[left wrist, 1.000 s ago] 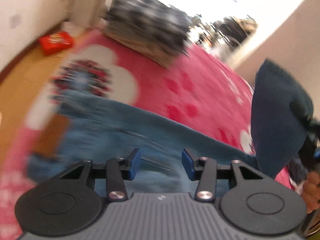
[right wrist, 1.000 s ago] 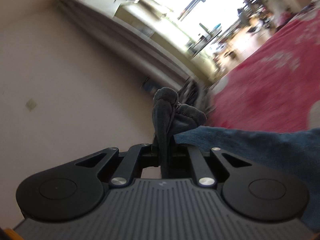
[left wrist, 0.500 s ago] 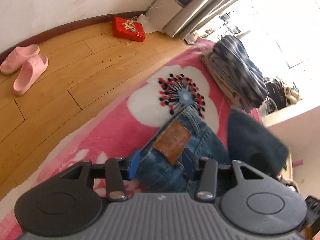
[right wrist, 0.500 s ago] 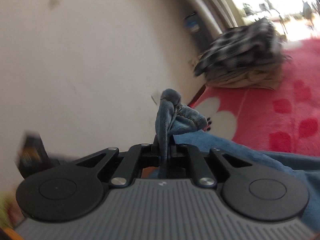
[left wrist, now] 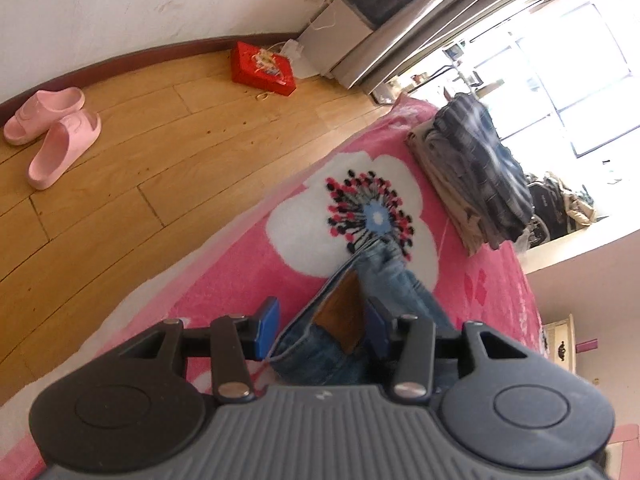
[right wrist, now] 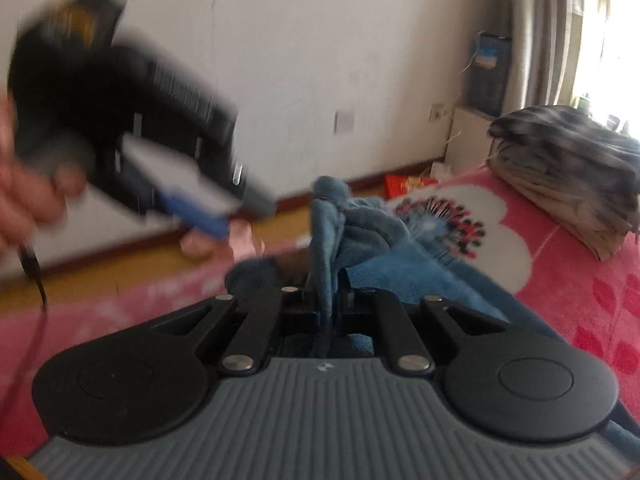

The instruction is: Fold clothes

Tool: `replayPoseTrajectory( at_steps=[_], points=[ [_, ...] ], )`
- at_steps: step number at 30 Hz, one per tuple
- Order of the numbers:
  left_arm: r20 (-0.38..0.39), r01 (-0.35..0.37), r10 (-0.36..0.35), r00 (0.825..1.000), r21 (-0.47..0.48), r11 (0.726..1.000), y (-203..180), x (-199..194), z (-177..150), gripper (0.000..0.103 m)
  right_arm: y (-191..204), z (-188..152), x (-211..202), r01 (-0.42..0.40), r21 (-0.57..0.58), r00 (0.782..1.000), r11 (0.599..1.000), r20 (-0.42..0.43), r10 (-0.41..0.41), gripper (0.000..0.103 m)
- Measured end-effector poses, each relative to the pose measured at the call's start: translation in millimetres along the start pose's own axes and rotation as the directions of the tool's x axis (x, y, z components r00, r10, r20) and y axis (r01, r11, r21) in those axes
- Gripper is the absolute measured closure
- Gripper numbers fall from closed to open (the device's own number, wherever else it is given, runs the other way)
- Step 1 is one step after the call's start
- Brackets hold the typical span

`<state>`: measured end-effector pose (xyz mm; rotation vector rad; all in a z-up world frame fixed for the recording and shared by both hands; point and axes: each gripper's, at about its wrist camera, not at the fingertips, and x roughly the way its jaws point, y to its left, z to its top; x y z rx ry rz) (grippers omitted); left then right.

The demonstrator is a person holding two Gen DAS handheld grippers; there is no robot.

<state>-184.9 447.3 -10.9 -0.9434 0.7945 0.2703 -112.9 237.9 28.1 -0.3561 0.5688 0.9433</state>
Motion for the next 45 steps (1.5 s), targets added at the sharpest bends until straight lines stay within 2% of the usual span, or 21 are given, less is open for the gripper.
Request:
replayPoseTrajectory(
  at_steps=[4, 8, 9, 12, 14, 17, 19, 21, 23, 26, 27, 31, 34, 35, 36, 37, 39, 41, 42, 44, 45],
  points=[
    [-0.020, 0.048, -0.048, 0.999, 0.017, 0.999, -4.4, -3.0, 2.1, 0.049, 9.3, -1.3, -7.8, -0.002, -0.016, 1.000, 1.000, 0.009, 0.002, 0.080],
    [-0.068, 0.111, -0.109, 0.992, 0.024, 0.994, -9.0, 2.0, 2.7, 0.044, -15.5, -2.0, -24.1, -0.109, 0.114, 0.993, 0.987, 0.048, 0.104, 0.062],
    [-0.081, 0.123, -0.120, 0.989, 0.023, 0.992, -10.2, 5.3, 3.3, 0.044, -23.2, -3.8, -31.7, -0.147, 0.154, 0.988, 0.977, 0.059, 0.139, 0.054],
    [-0.120, 0.151, -0.149, 0.982, 0.013, 0.988, -13.6, 17.0, 6.8, 0.041, -60.0, -17.1, -59.8, -0.242, 0.295, 0.970, 0.924, 0.085, 0.227, 0.053],
    [-0.154, 0.166, -0.165, 0.974, -0.008, 0.986, -14.1, 27.7, 10.5, 0.040, -95.0, -31.0, -86.6, -0.260, 0.416, 0.966, 0.871, 0.105, 0.238, 0.053],
    [-0.192, 0.135, -0.128, 0.973, 0.022, 0.991, -20.1, 41.7, 14.9, 0.040, -156.1, -62.4, -141.9, -0.207, 0.604, 0.978, 0.769, 0.136, 0.157, 0.051],
    [-0.205, 0.113, -0.099, 0.974, 0.056, 0.992, -24.6, 48.5, 16.5, 0.041, -196.8, -92.8, -182.9, -0.117, 0.722, 0.991, 0.682, 0.130, 0.032, 0.050],
    [-0.215, 0.102, -0.080, 0.973, 0.096, 0.990, -29.7, 55.5, 16.8, 0.042, -231.2, -129.1, -227.3, 0.002, 0.828, 0.990, 0.561, 0.080, -0.120, 0.050],
    [-0.215, 0.083, -0.050, 0.975, 0.147, 0.986, -36.9, 62.8, 16.0, 0.045, -258.7, -167.6, -261.7, 0.103, 0.908, 0.972, 0.407, -0.005, -0.235, 0.049],
    [-0.202, 0.052, -0.006, 0.979, 0.222, 0.974, -47.9, 71.3, 13.7, 0.056, -275.6, -210.5, -288.3, 0.149, 0.956, 0.957, 0.254, -0.074, -0.281, 0.049],
    [-0.195, 0.042, 0.008, 0.981, 0.246, 0.968, -51.4, 73.3, 12.7, 0.063, -277.4, -218.8, -290.4, 0.148, 0.961, 0.958, 0.235, -0.080, -0.275, 0.049],
    [-0.167, 0.006, 0.051, 0.985, 0.320, 0.947, -61.7, 81.2, 9.6, 0.089, -280.3, -230.6, -265.7, 0.140, 0.958, 0.974, 0.250, -0.087, -0.210, 0.049],
    [-0.139, -0.017, 0.072, 0.988, 0.362, 0.932, -67.1, 85.1, 6.9, 0.093, -283.1, -227.5, -239.5, 0.116, 0.956, 0.987, 0.268, -0.082, -0.136, 0.051],
    [-0.130, -0.020, 0.074, 0.989, 0.377, 0.926, -70.0, 85.4, 5.8, 0.093, -282.6, -225.5, -231.9, 0.105, 0.952, 0.991, 0.288, -0.075, -0.114, 0.056],
    [-0.123, -0.019, 0.073, 0.990, 0.391, 0.920, -73.2, 85.4, 4.7, 0.093, -281.2, -222.9, -225.7, 0.101, 0.945, 0.992, 0.311, -0.073, -0.100, 0.086],
    [-0.117, -0.019, 0.073, 0.991, 0.405, 0.914, -76.5, 85.4, 3.7, 0.094, -279.9, -220.4, -219.6, 0.097, 0.937, 0.994, 0.334, -0.073, -0.085, 0.093],
    [-0.101, -0.002, 0.050, 0.994, 0.431, 0.903, -82.8, 83.5, 4.3, 0.094, -277.8, -216.4, -222.2, 0.093, 0.931, 0.993, 0.354, -0.060, -0.104, 0.096],
    [-0.089, 0.002, 0.045, 0.995, 0.467, 0.884, -89.1, 84.9, 3.2, 0.094, -276.5, -218.3, -235.3, 0.063, 0.943, 0.991, 0.327, -0.021, -0.131, 0.097],
    [-0.087, -0.017, 0.069, 0.994, 0.499, 0.867, -92.3, 89.8, -0.2, 0.093, -276.7, -221.0, -239.2, 0.056, 0.945, 0.991, 0.323, -0.012, -0.137, 0.097],
    [-0.077, -0.052, 0.114, 0.990, 0.558, 0.828, -97.5, 98.9, -7.3, 0.093, -278.2, -228.9, -237.0, 0.093, 0.949, 0.988, 0.300, -0.051, -0.148, 0.094],
    [-0.067, -0.069, 0.133, 0.989, 0.585, 0.808, -98.8, 102.8, -11.5, 0.093, -280.5, -233.8, -232.5, 0.115, 0.951, 0.986, 0.286, -0.076, -0.146, 0.087]
  ],
)
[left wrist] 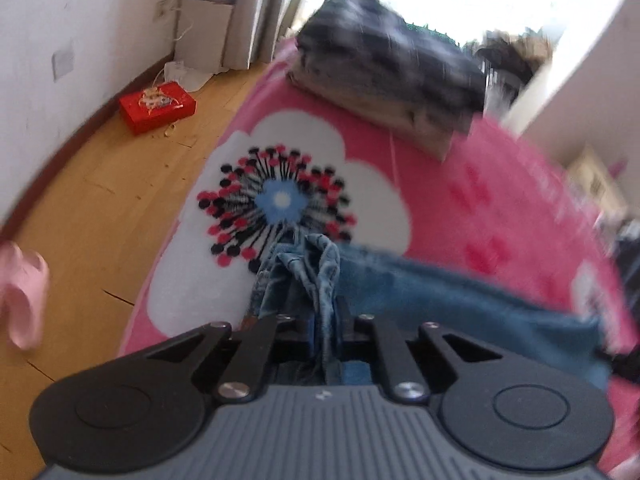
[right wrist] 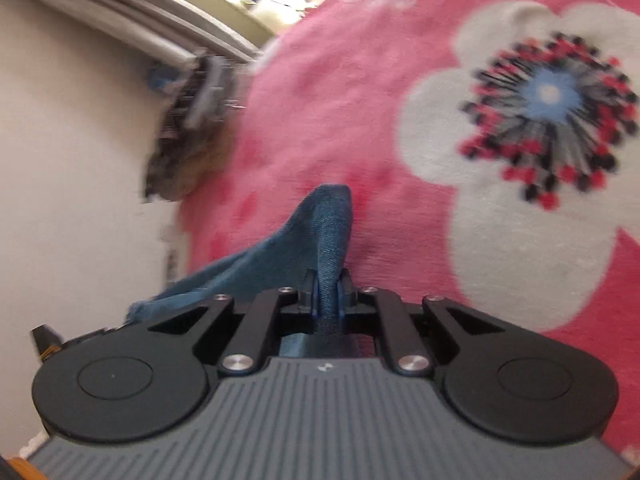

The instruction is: Fold clothes

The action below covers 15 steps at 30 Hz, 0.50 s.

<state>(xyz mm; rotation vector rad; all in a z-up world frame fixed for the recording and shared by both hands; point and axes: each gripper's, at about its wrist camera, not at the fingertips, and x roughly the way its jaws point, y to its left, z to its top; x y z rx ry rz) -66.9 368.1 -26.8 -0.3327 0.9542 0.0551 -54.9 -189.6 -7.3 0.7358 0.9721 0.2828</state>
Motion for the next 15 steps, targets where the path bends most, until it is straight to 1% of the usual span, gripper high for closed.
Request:
replayPoseTrajectory(
  at_steps=[1, 2, 3, 4, 6, 7, 9, 11, 13, 15],
  points=[
    [0.004, -0.012, 0.011, 1.000, 0.016, 1.000, -2.1, 1.1, -1.4, 0.092, -4.9, 2.0, 3.6, 0.013, 0.017, 1.000, 1.000, -0.014, -0.013, 0.079],
    [0.010, -0.015, 0.014, 1.000, 0.020, 1.000, -2.4, -0.3, -1.9, 0.092, -7.2, 5.1, 1.3, 0.014, 0.037, 1.000, 0.999, -0.010, -0.013, 0.078],
    [0.015, -0.020, 0.019, 1.000, 0.019, 1.000, -1.3, -3.0, -1.9, 0.088, -7.8, 8.4, -4.0, 0.008, 0.058, 1.000, 0.998, 0.006, -0.008, 0.078],
    [0.021, -0.027, 0.026, 0.999, 0.017, 1.000, 0.2, -6.2, -1.7, 0.085, -5.2, 11.9, -14.0, 0.003, 0.051, 0.999, 0.999, 0.045, -0.005, 0.078],
    [0.034, -0.036, 0.036, 0.999, 0.008, 0.999, 3.7, -13.7, -0.8, 0.083, 5.8, 15.0, -36.1, 0.002, -0.015, 0.992, 1.000, 0.126, -0.001, 0.078],
    [0.041, -0.036, 0.036, 0.999, -0.001, 0.999, 5.9, -18.6, 0.5, 0.080, 12.3, 15.3, -44.6, 0.010, -0.052, 0.988, 0.999, 0.153, -0.002, 0.078],
    [0.075, -0.058, 0.059, 0.995, -0.014, 0.998, 9.0, -32.0, 2.5, 0.076, 23.7, 13.3, -51.8, 0.029, -0.112, 0.985, 0.993, 0.172, -0.010, 0.078],
    [0.116, -0.081, 0.084, 0.990, -0.030, 0.996, 12.3, -47.3, 4.0, 0.077, 33.6, 9.4, -53.0, 0.047, -0.158, 0.984, 0.986, 0.175, -0.019, 0.079],
    [0.144, -0.085, 0.091, 0.985, -0.045, 0.995, 14.1, -61.0, 5.7, 0.076, 40.6, 3.2, -50.1, 0.064, -0.202, 0.983, 0.977, 0.179, -0.028, 0.081],
    [0.176, -0.084, 0.088, 0.980, -0.029, 0.996, 8.7, -72.4, 6.0, 0.076, 48.6, -1.3, -47.1, 0.084, -0.251, 0.983, 0.964, 0.182, -0.038, 0.082]
  ],
)
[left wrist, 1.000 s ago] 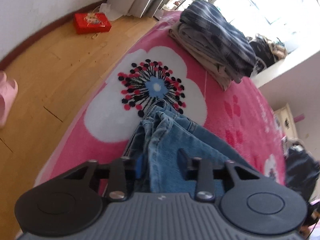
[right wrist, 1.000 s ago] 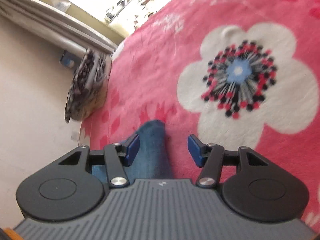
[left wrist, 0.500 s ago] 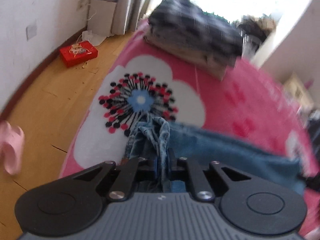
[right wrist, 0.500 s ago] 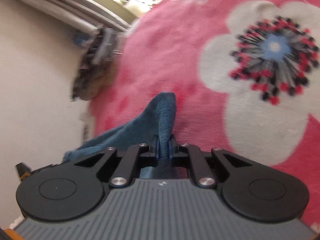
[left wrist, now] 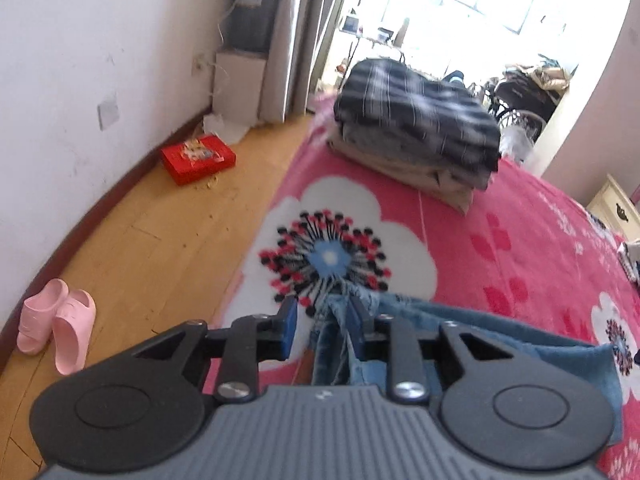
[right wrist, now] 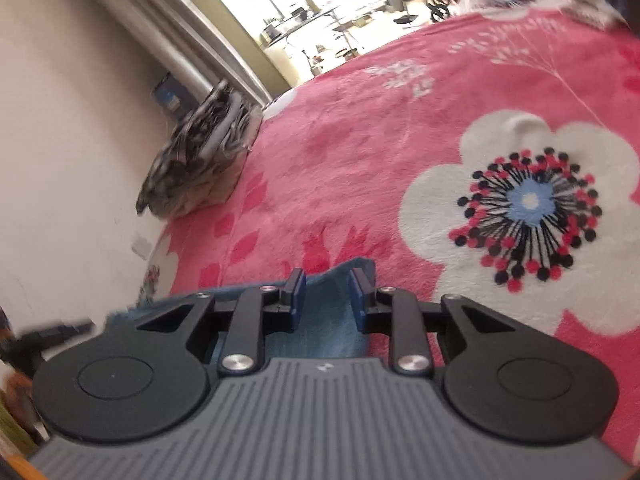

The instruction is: Fold clothes

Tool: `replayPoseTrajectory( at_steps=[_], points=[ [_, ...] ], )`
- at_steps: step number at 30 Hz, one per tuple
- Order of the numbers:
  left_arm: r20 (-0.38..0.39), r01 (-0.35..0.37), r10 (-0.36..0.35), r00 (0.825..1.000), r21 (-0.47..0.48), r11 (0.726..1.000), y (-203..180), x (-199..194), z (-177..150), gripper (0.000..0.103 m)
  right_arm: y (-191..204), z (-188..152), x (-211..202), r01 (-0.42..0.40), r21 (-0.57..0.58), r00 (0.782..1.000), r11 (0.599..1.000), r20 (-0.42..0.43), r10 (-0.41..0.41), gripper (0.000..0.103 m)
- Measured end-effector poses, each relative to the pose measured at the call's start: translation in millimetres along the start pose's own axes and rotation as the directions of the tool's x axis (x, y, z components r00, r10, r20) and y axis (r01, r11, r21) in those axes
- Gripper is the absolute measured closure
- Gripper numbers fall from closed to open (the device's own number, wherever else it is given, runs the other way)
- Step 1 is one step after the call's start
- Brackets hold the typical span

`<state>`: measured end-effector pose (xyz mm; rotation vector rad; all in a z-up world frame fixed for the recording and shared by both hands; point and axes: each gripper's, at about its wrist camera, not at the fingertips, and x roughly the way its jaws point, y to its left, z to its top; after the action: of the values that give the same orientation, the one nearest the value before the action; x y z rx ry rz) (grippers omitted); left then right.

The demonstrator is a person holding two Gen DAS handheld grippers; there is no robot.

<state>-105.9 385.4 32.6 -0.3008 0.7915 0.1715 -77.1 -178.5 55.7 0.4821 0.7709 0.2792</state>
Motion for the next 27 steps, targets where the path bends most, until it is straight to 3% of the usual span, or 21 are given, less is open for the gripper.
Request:
replayPoseTrajectory(
  at_steps=[3, 6, 9, 10, 11, 12, 13, 16, 19, 21, 23, 26, 27],
  points=[
    [0.024, 0.063, -0.064, 0.998, 0.040, 0.997, -19.4, -4.8, -2.1, 0.068, 15.9, -1.5, -0.4, 0.007, -0.071, 1.000, 0.997, 0.015, -0.006, 0.084],
    [-0.020, 0.121, -0.120, 0.993, 0.077, 0.990, -41.2, 12.3, -12.2, 0.066, 33.1, -6.0, 4.4, -0.018, -0.123, 1.000, 0.992, 0.012, 0.019, 0.084],
    [-0.058, 0.025, -0.018, 0.998, 0.118, 0.993, -49.9, 43.0, -28.8, 0.068, 43.0, -10.0, 29.2, -0.029, -0.134, 0.997, 0.991, -0.074, 0.020, 0.085],
    [-0.071, -0.022, 0.031, 0.997, 0.122, 0.992, -47.0, 54.1, -34.7, 0.080, 42.1, -11.6, 41.6, -0.011, -0.135, 0.994, 0.991, -0.105, -0.004, 0.086],
    [-0.082, -0.045, 0.054, 0.995, 0.113, 0.993, -42.5, 61.7, -39.7, 0.086, 37.4, -13.5, 56.5, 0.027, -0.137, 0.989, 0.990, -0.143, -0.047, 0.087],
    [-0.076, -0.042, 0.049, 0.996, 0.093, 0.995, -37.5, 63.7, -43.0, 0.089, 28.7, -15.4, 69.6, 0.054, -0.135, 0.983, 0.989, -0.168, -0.076, 0.100],
    [-0.066, -0.031, 0.037, 0.997, 0.078, 0.996, -33.9, 62.5, -44.3, 0.089, 18.8, -17.3, 80.8, 0.070, -0.129, 0.979, 0.989, -0.182, -0.093, 0.103],
    [-0.075, -0.022, 0.028, 0.997, 0.076, 0.997, -32.2, 59.1, -41.2, 0.088, -6.6, -6.6, 78.9, 0.041, 0.033, 0.985, 0.999, -0.169, -0.035, 0.103],
    [-0.088, -0.019, 0.026, 0.996, 0.080, 0.997, -32.3, 58.7, -40.7, 0.088, -4.8, 6.5, 46.0, 0.060, 0.027, 0.991, 0.998, -0.121, -0.057, 0.098],
    [-0.087, -0.020, 0.028, 0.996, 0.088, 0.996, -32.5, 58.6, -41.6, 0.088, -0.6, 8.0, 23.1, 0.000, 0.030, 0.989, 1.000, -0.146, 0.005, 0.098],
    [-0.083, -0.023, 0.031, 0.996, 0.096, 0.995, -32.8, 59.5, -42.7, 0.088, 9.1, -0.2, 12.9, -0.041, -0.030, 0.972, 0.999, -0.232, 0.033, 0.098],
    [-0.074, -0.028, 0.036, 0.997, 0.104, 0.994, -34.9, 58.2, -43.7, 0.088, 15.4, -34.5, 35.2, 0.048, -0.215, 0.910, 0.976, -0.393, -0.131, 0.100],
    [-0.070, -0.029, 0.037, 0.997, 0.111, 0.993, -35.8, 55.4, -43.3, 0.088, 12.7, -42.2, 41.5, 0.060, -0.242, 0.899, 0.968, -0.408, -0.158, 0.102]
  ],
)
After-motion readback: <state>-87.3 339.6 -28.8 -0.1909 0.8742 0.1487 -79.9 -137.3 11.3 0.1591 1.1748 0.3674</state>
